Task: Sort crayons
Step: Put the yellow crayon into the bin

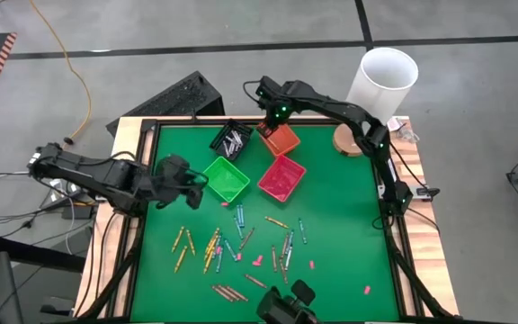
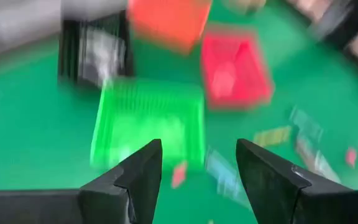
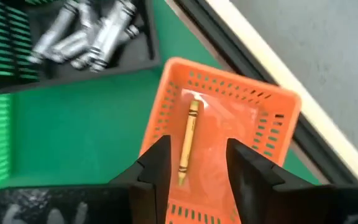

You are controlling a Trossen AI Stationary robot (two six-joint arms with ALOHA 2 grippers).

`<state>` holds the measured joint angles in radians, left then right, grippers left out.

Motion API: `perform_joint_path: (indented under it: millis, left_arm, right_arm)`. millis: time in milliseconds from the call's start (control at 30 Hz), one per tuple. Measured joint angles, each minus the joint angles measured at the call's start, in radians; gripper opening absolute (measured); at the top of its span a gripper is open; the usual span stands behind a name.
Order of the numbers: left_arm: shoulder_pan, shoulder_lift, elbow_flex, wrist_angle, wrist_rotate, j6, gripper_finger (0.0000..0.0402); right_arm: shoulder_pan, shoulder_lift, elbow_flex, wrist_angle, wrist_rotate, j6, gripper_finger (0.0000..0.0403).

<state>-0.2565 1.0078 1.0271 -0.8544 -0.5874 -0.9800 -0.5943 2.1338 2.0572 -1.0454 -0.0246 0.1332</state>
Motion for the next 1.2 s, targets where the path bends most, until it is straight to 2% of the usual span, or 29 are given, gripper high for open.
perform_joint_path:
  millis: [167, 333, 600, 733, 933, 1200]
  left_arm:
    - [-0.005, 0.039, 0.000, -0.257, 0.217, -0.271, 0.0194]
    - [-0.054, 0.113, 0.000, -0.365, 0.336, -0.408, 0.0194]
    - [-0.125, 0.277, 0.000, -0.361, 0.533, -0.456, 0.0194]
    - [-0.152, 0.354, 0.000, -0.344, 0.595, -0.451, 0.0194]
    - [-0.195, 0.394, -0.085, -0.131, 0.634, -0.444, 0.0194]
    - [-0.244, 0.387, -0.179, -0.073, 0.636, -0.541, 0.0194]
  right_arm:
    - [0.005, -0.046, 0.058, -0.002, 0.003, -0.016, 0.0147]
    - [0.002, -0.089, 0.117, -0.009, 0.003, -0.037, 0.0144]
    - [-0.002, -0.152, 0.175, -0.009, 0.003, -0.068, 0.0144]
    - [-0.002, -0.177, 0.177, -0.014, 0.003, -0.089, 0.0143]
    - [-0.002, -0.180, 0.177, -0.031, 0.002, -0.098, 0.0143]
    - [0.014, -0.180, 0.177, -0.043, 0.001, -0.111, 0.0143]
